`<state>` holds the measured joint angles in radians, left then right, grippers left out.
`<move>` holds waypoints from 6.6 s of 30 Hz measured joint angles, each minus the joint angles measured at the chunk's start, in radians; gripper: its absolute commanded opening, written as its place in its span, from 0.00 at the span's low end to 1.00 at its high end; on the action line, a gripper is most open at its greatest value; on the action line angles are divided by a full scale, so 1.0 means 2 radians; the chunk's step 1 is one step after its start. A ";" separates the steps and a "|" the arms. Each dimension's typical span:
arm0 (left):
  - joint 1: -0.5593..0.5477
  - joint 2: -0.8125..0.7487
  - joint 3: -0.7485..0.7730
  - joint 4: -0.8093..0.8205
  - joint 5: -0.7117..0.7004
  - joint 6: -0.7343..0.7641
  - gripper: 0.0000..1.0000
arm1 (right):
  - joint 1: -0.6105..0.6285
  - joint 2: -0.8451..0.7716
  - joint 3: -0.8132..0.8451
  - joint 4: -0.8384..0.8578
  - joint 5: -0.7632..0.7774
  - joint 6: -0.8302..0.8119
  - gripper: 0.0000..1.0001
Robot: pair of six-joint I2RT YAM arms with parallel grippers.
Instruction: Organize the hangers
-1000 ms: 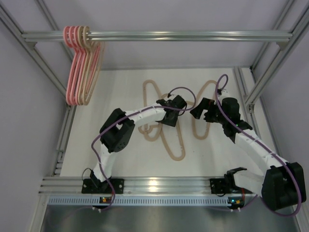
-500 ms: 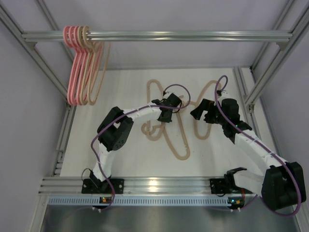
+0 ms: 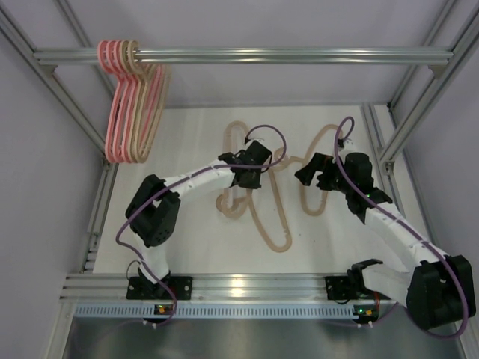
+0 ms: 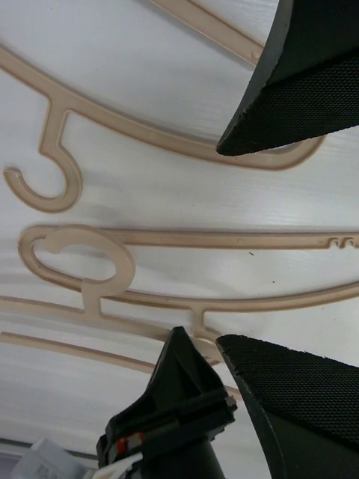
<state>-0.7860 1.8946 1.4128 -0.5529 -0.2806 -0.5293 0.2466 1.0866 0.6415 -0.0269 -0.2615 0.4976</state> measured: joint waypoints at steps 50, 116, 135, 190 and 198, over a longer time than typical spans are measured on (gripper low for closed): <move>-0.023 -0.172 -0.113 0.093 0.109 -0.038 0.58 | 0.037 0.088 0.130 0.038 -0.036 0.107 0.00; -0.123 -0.283 -0.129 0.007 -0.167 0.081 0.00 | 0.033 -0.075 0.254 -0.139 0.119 0.070 0.99; 0.083 -0.266 0.327 -0.332 -0.007 0.112 0.00 | 0.032 -0.075 0.180 -0.145 0.079 0.029 0.99; 0.298 -0.387 0.187 -0.220 0.171 0.055 0.98 | 0.073 0.090 0.092 -0.078 0.031 -0.050 0.99; 0.113 -0.328 0.079 -0.135 0.098 0.021 0.98 | 0.132 0.157 0.100 -0.088 0.062 -0.084 0.91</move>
<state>-0.5598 1.2377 1.5703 -0.8230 -0.0853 -0.4866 0.5114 1.3998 0.8413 -0.2020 -0.1379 0.3302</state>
